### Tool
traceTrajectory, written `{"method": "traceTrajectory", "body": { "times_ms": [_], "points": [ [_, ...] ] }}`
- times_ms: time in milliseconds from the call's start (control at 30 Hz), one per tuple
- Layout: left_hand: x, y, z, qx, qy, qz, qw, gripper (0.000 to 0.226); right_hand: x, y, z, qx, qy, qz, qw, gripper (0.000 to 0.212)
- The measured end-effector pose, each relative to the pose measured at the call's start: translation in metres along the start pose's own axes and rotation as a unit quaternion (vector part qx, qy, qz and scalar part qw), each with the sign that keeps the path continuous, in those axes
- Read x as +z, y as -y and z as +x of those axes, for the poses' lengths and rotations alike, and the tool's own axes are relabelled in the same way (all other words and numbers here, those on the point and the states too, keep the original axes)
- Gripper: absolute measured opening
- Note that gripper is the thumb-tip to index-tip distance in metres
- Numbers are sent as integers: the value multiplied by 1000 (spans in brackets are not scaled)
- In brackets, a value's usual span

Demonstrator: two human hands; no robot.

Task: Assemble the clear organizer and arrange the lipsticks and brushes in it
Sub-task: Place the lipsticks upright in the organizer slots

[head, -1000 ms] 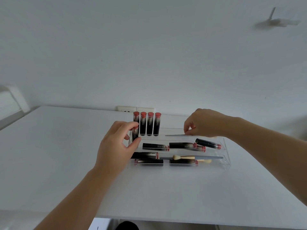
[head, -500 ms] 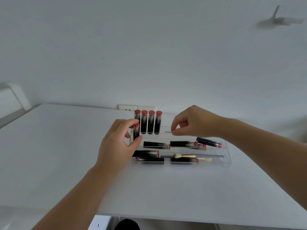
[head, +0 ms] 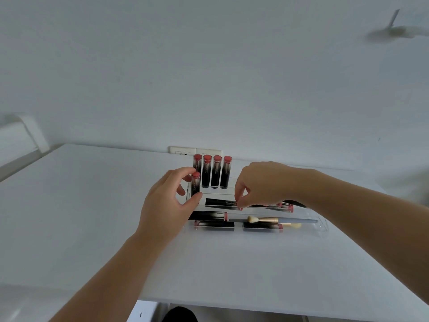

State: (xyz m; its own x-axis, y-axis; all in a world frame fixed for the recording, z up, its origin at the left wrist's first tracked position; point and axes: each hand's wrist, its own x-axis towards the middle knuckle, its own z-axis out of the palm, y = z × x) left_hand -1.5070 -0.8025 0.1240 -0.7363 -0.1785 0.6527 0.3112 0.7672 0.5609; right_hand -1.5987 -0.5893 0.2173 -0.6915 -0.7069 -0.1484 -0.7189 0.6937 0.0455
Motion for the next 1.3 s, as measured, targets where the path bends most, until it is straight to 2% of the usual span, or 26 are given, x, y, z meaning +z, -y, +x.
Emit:
{"method": "traceTrajectory", "body": {
  "times_ms": [333, 667, 1033, 1300],
  "points": [
    [2, 2, -1, -16, 7, -12, 1000, 52, -4, 1, 0, 26, 76, 32, 996, 25],
    [3, 3, -1, -36, 18, -18, 999, 51, -8, 7, 6, 22, 112, 16, 993, 24],
    [2, 4, -2, -31, 21, -13, 999, 53, -3, -3, 1, 24, -3, 47, 999, 24],
    [3, 5, -2, -27, 18, -11, 999, 54, -22, 3, -8, 10, -70, 157, 985, 9]
  ]
}}
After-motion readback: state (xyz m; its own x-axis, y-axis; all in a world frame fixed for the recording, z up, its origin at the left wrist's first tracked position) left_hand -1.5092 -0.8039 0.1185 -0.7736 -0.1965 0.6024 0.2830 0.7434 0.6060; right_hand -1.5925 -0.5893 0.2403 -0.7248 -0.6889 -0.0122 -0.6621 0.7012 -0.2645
